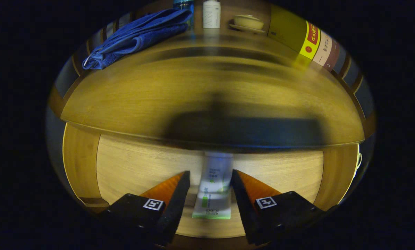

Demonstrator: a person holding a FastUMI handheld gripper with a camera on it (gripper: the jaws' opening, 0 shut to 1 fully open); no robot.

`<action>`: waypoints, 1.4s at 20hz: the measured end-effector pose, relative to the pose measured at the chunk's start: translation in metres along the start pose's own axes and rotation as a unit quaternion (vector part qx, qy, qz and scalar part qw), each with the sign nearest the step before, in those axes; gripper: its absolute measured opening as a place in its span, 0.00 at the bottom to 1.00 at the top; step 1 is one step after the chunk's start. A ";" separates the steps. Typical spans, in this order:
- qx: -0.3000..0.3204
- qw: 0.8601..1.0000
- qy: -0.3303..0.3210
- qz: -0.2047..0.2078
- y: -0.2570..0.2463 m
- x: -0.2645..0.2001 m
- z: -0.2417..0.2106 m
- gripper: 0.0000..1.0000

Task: Pull open the drawer, take out the items inside it, and place them on the countertop above the cabinet.

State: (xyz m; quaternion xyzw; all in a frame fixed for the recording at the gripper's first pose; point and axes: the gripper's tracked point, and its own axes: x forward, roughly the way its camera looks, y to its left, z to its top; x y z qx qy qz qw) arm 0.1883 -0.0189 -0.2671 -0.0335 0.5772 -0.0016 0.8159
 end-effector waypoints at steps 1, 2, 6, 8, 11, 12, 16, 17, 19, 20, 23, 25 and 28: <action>0.001 1.000 0.003 0.000 0.001 -0.003 0.001 0.76; 0.009 1.000 0.003 0.001 0.002 -0.008 0.004 0.70; 0.022 1.000 0.006 -0.019 0.012 -0.030 0.015 0.48; 0.028 0.999 0.005 -0.017 0.019 -0.049 0.024 0.40; 0.022 0.999 -0.027 -0.016 0.029 -0.099 0.047 0.40; 0.018 0.999 -0.030 -0.012 0.035 -0.115 0.049 0.40; 0.013 0.999 -0.026 0.031 0.039 -0.130 0.009 0.40; 0.013 0.999 -0.027 0.035 0.047 -0.141 0.005 0.40; 0.013 0.998 -0.041 0.042 0.045 -0.149 0.001 0.40; 0.012 0.997 -0.056 0.043 0.042 -0.155 0.003 0.40; 0.013 0.991 -0.120 0.052 0.042 -0.184 0.018 0.40; 0.015 0.985 -0.159 0.062 0.039 -0.212 0.025 0.40; 0.007 0.971 -0.226 0.075 0.035 -0.259 0.046 0.40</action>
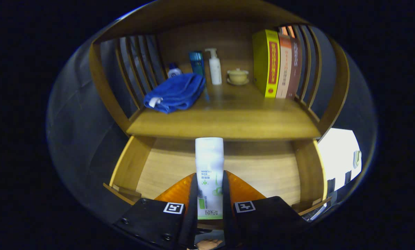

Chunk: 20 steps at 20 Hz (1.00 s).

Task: Pull open the drawer, take out the items inside it, and place them on the countertop above the cabinet.

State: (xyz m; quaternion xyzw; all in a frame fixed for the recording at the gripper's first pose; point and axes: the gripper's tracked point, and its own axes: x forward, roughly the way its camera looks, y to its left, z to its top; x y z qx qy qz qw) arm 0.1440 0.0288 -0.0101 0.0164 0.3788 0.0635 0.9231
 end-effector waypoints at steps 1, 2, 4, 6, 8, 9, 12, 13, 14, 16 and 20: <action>0.006 1.000 -0.022 0.011 0.002 -0.011 0.016 0.40; 0.012 0.999 -0.041 0.015 0.002 -0.018 0.032 0.39; 0.006 0.997 -0.081 0.012 -0.002 -0.018 0.067 0.39; -0.013 0.994 -0.108 -0.004 -0.009 -0.007 0.095 0.39; -0.018 0.993 -0.120 -0.009 -0.010 0.010 0.115 0.39; -0.007 0.993 -0.121 -0.009 -0.009 0.026 0.122 0.39; 0.010 0.993 -0.113 -0.009 -0.014 0.071 0.137 0.40; 0.008 0.994 -0.108 -0.014 -0.018 0.083 0.138 0.40; 0.010 0.994 -0.103 -0.017 -0.019 0.095 0.139 0.39; 0.011 0.996 -0.091 -0.019 -0.016 0.114 0.138 0.39; 0.010 0.997 -0.067 -0.026 -0.019 0.145 0.133 0.40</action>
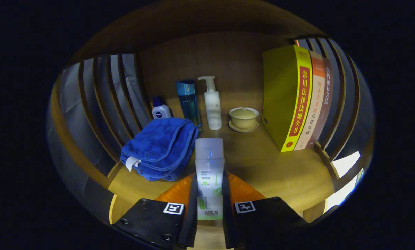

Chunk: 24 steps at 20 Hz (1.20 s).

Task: Pull open the drawer, take out the items inside it, and place them on the countertop above the cabinet.

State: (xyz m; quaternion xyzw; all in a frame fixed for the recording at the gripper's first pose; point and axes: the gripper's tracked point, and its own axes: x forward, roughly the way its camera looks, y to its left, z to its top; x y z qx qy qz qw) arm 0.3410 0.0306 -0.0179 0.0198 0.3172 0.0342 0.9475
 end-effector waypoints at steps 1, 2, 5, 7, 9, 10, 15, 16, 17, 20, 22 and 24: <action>-0.003 1.000 -0.010 -0.003 -0.002 0.006 0.005 0.39; -0.010 1.000 -0.019 -0.008 -0.004 0.011 0.008 0.39; -0.011 0.999 -0.029 -0.010 -0.004 0.020 0.012 0.40; -0.012 1.000 -0.023 -0.013 -0.003 0.023 0.008 0.39; -0.013 1.000 -0.016 -0.013 -0.005 0.027 0.002 0.42; -0.009 1.000 -0.013 -0.013 -0.005 0.029 -0.001 0.43; 0.002 1.000 -0.009 -0.019 -0.006 0.040 -0.011 0.43; 0.001 1.000 -0.013 -0.021 -0.005 0.041 -0.009 0.43; -0.002 1.000 -0.015 -0.023 -0.005 0.042 -0.009 0.43; -0.013 0.999 -0.025 -0.027 -0.004 0.043 -0.008 0.46; -0.015 0.999 -0.026 -0.026 -0.004 0.045 -0.010 0.49; -0.006 0.999 -0.027 -0.027 -0.004 0.043 -0.015 0.57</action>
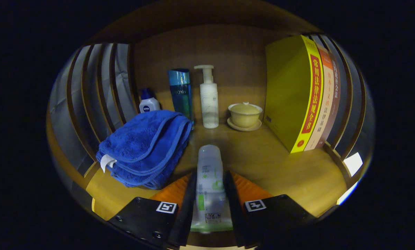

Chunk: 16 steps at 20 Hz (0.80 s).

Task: Pull open the drawer, take out the items inside it, and place them on the countertop above the cabinet.

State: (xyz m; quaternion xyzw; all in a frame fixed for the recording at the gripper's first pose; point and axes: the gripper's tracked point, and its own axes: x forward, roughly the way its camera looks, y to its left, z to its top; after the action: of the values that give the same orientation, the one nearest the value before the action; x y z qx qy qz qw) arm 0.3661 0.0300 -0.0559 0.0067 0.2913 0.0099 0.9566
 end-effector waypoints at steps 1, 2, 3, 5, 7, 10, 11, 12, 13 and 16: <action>0.002 1.000 -0.004 -0.002 -0.001 0.004 0.001 0.63; 0.000 1.000 -0.001 0.000 0.001 0.004 -0.001 0.70; -0.006 1.000 -0.008 0.002 0.003 0.004 0.000 0.76; -0.010 1.000 -0.010 0.003 0.006 0.004 0.000 0.89; -0.011 1.000 -0.005 0.001 0.006 0.002 -0.002 1.00; 0.002 1.000 -0.013 0.006 0.008 -0.005 0.003 1.00; 0.004 1.000 -0.019 0.005 0.007 -0.012 0.008 1.00; 0.006 1.000 -0.030 0.004 0.006 -0.022 0.015 1.00; 0.005 0.999 -0.044 0.002 0.005 -0.034 0.023 1.00; -0.002 0.995 -0.095 0.003 0.007 -0.084 0.049 1.00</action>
State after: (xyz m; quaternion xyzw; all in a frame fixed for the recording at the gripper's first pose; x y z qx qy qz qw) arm 0.3237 0.0344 0.0314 0.0070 0.1991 0.0124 0.9799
